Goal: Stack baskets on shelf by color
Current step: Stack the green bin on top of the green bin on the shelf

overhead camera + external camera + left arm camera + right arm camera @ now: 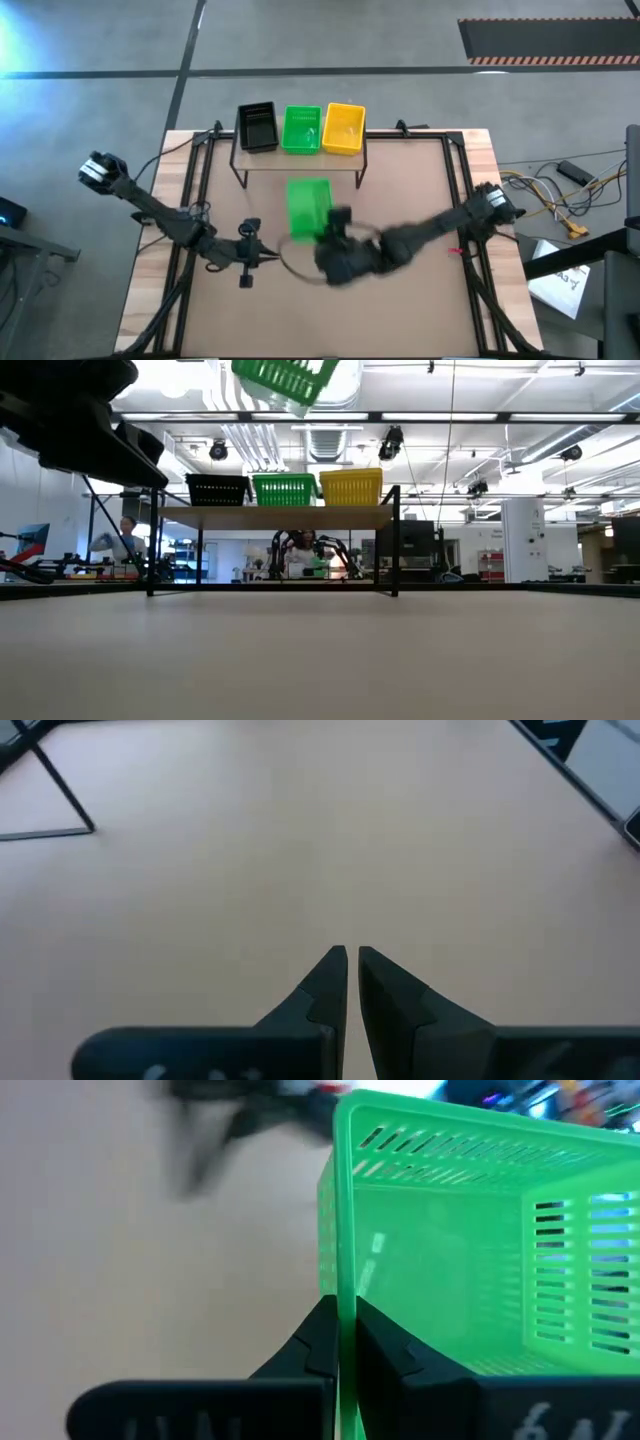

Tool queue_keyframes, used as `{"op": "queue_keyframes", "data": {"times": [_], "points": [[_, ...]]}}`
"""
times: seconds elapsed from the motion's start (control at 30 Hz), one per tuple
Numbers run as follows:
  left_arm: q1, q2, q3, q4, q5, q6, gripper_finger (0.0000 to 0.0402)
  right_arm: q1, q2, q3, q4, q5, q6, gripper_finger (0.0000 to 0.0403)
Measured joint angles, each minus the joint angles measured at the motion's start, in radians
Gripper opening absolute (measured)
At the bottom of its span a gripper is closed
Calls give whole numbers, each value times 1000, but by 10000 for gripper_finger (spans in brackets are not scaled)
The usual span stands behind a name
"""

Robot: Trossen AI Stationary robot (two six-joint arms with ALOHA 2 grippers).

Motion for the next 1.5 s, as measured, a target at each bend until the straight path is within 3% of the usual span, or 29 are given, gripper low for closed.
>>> {"op": "queue_keyframes", "data": {"times": [0.1,0.23,0.53,0.63,1.33,1.5], "points": [[-7,32,-15,62,0,-1,13,-123,0,88,0,-12,-161,9],[-10,77,-10,97,0,0,13,-307,12,180,1,-147,-264,9],[-10,144,-9,140,0,0,13,-597,90,259,3,-411,-321,9],[-11,149,-9,140,2,0,13,-625,111,270,-8,-448,-322,9],[-19,144,-9,151,7,0,13,-636,158,301,-89,-439,-294,9],[-19,144,-10,154,8,0,13,-636,155,311,-98,-435,-279,29]]}}
